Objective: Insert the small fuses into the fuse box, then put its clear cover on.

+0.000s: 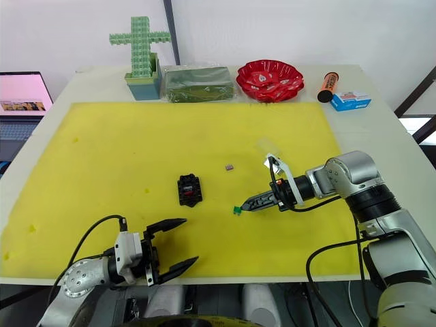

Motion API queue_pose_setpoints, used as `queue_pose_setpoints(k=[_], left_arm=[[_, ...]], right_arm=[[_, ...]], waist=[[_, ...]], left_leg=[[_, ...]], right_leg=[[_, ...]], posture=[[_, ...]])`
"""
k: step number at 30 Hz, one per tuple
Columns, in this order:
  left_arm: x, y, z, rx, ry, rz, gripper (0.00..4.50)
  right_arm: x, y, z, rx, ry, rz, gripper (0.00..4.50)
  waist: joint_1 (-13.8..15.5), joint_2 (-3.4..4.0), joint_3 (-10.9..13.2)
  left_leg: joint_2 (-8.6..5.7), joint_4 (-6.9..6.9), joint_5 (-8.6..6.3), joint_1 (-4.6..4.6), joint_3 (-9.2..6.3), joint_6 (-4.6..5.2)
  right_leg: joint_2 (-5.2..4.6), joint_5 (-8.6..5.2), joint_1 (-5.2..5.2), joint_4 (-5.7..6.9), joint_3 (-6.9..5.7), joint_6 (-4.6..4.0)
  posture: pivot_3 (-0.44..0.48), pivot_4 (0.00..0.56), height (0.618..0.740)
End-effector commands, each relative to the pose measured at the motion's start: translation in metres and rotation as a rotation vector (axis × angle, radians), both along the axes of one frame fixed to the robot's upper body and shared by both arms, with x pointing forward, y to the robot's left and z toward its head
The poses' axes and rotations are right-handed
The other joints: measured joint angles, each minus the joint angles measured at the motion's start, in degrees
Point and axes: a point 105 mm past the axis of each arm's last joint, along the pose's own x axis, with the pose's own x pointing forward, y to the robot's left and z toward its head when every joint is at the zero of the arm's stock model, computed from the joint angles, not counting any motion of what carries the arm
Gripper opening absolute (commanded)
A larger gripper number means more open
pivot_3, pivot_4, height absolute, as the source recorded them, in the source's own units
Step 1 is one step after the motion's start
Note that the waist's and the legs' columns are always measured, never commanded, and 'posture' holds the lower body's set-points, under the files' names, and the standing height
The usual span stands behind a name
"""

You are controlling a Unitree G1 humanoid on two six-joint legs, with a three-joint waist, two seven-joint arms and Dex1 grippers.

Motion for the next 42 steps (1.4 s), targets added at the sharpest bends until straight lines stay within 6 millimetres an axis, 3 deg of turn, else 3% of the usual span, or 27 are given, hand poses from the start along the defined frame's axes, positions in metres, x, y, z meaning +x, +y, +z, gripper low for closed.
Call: queue_pose_setpoints(k=[1,15,30,42], left_arm=[[-0.004,-0.004,0.002,-0.005,-0.032,-0.015,4.5],[-0.009,-0.006,-0.007,-0.004,-0.042,-0.01,4.5],[-0.029,-0.008,0.04,-0.018,-0.065,0.009,4.5],[0.012,-0.016,0.023,-0.001,-0.071,0.041,4.5]], right_arm=[[0.005,0.003,0.009,0.02,-0.027,0.008,2.81],[0.0,0.008,0.002,0.019,0.005,0.042,2.81],[0.002,0.015,-0.003,0.033,0.021,0.037,2.81],[0.005,0.019,-0.004,0.038,0.024,0.026,2.81]], waist=[[-0.04,0.0,0.0],[-0.03,0.04,-0.03],[-0.19,0.04,-0.03],[-0.2,-0.01,-0.07]], left_leg=[[0.0,0.01,0.0,0.0,0.0,0.0],[0.0,0.02,0.0,0.02,0.0,0.0],[0.03,-0.04,0.0,0.03,0.02,0.0],[0.05,0.03,0.0,0.07,-0.02,0.0]], right_leg=[[0.0,0.0,0.0,0.01,0.0,0.0],[-0.02,0.0,0.01,0.04,0.0,0.0],[-0.02,0.0,-0.03,0.05,0.0,-0.01],[0.14,0.01,0.0,0.19,0.0,0.01]], posture=[[0.0,0.15,0.74],[0.0,0.15,0.74],[0.0,0.15,0.74],[0.0,0.15,0.74]])
